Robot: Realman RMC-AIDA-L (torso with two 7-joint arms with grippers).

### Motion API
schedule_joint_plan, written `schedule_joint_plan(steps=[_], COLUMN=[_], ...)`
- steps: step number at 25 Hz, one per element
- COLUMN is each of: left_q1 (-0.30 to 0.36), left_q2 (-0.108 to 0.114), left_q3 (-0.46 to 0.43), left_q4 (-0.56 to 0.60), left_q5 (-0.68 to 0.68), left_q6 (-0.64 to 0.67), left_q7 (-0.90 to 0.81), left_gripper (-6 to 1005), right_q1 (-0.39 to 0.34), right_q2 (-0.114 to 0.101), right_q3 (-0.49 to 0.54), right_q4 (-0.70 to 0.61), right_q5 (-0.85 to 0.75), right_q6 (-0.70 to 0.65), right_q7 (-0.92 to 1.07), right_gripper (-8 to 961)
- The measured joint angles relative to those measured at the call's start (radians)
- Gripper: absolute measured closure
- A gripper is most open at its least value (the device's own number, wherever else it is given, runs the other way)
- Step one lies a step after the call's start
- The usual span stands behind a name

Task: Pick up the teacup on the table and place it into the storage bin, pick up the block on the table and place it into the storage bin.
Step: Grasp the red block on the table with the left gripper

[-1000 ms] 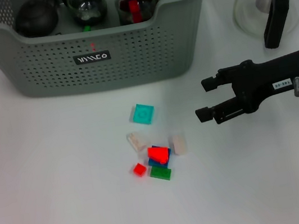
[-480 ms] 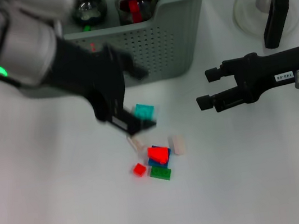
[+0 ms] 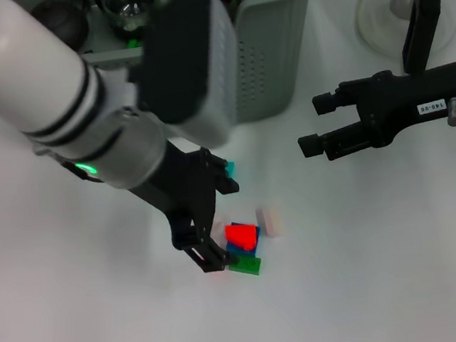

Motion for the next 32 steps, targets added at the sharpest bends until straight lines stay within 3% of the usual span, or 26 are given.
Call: schedule_joint_plan(steps=[7, 18, 25, 32], left_q1=[-0.039, -0.095, -0.103, -0.106], left_q2=[-0.001, -0.004, -0.004, -0.004], left_q3=[0.168, 0.291, 0.304, 0.345], left_q4=[-0.070, -0.129, -0.133, -0.137], left_q5=[0.074, 0.081, 0.090, 0.124], left_q6=[-0.112, -0.180, -0.199, -0.229], left_q7=[-0.051, -0.123, -0.132, -0.172], left_gripper=[83, 85, 114, 480], right_q1=[-0.004, -0.011, -0.011, -0.010], right_q2=[0.000, 0.000, 0.000, 0.000], right_q3=[0.000, 0.000, 0.000, 0.000], right_q4=[0.000, -0.001, 0.000, 0.000], right_q5=[0.000, -0.001, -0.003, -0.003], right_q6=[0.002, 0.012, 0.012, 0.012], right_q7=[-0.006, -0.014, -0.022, -0.025], right_gripper=[13, 13, 13, 12])
